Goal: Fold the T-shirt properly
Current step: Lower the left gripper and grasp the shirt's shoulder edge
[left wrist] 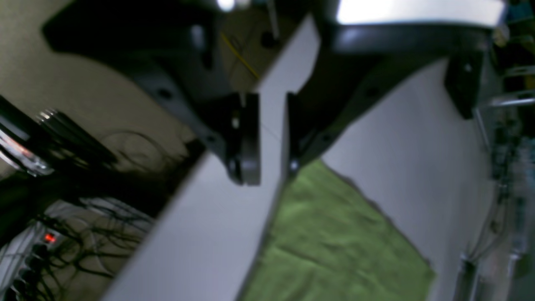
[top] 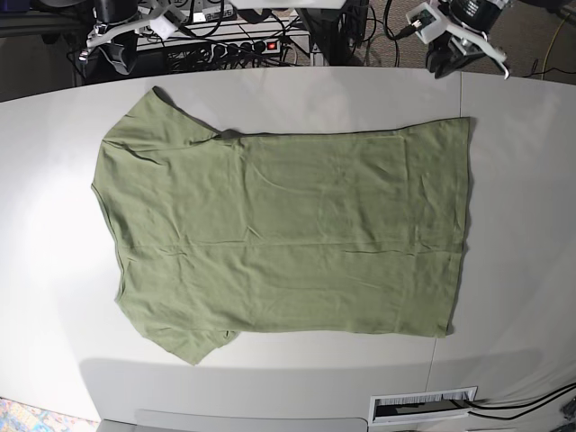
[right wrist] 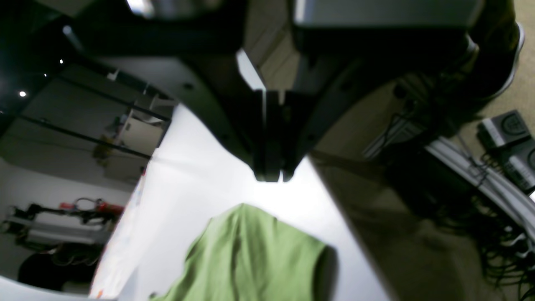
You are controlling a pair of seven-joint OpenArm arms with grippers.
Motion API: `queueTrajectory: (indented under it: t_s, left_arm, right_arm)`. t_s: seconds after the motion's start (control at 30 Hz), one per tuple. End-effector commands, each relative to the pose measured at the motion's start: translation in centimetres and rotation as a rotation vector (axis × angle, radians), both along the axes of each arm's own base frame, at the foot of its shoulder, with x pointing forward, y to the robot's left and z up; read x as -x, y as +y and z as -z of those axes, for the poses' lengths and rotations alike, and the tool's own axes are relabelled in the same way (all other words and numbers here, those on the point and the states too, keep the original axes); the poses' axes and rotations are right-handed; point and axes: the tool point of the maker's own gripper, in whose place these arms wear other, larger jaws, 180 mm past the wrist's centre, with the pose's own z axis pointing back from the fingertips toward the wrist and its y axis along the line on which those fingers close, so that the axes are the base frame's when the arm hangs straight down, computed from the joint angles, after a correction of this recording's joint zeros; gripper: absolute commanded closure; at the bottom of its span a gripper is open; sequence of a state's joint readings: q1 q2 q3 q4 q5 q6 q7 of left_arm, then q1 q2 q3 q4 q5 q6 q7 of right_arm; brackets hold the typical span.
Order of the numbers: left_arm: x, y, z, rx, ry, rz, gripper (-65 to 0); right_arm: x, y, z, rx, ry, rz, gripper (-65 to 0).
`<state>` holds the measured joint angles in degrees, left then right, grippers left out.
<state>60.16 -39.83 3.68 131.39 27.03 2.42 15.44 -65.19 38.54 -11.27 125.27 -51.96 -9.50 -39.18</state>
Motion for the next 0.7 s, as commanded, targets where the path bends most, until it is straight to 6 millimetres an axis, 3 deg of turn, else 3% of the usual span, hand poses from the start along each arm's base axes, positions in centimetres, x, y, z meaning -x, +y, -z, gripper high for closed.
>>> queueTrajectory:
  t_s: [0.0, 0.13, 0.37, 0.6, 0.67]
  left_arm:
    - [-0.7, -0.3, -0.9, 0.011, -0.042, 0.01, -8.2]
    - [-2.5, -0.6, -0.9, 0.034, -0.073, 0.026, -8.2]
    - [-3.8, 1.3, 2.7, -0.01, -0.027, 0.033, -8.3]
    - [-5.7, 3.6, 5.3, -0.078, -0.002, 0.102, -13.8]
    - [-6.0, 4.1, 5.7, -0.093, 0.008, 0.122, -13.9]
  right_arm:
    - [-0.6, 0.2, -1.0, 0.015, -0.04, -0.02, 0.0]
    - [-0.8, -0.1, -1.5, 0.066, -0.066, -0.032, 0.0]
    - [-1.2, -0.3, -2.1, 0.118, -0.093, -0.051, 0.0]
    - [-0.9, 0.0, -1.6, 0.07, -0.069, -0.042, 0.0]
    - [-0.8, 0.1, -1.4, 0.058, -0.063, -0.042, -5.1]
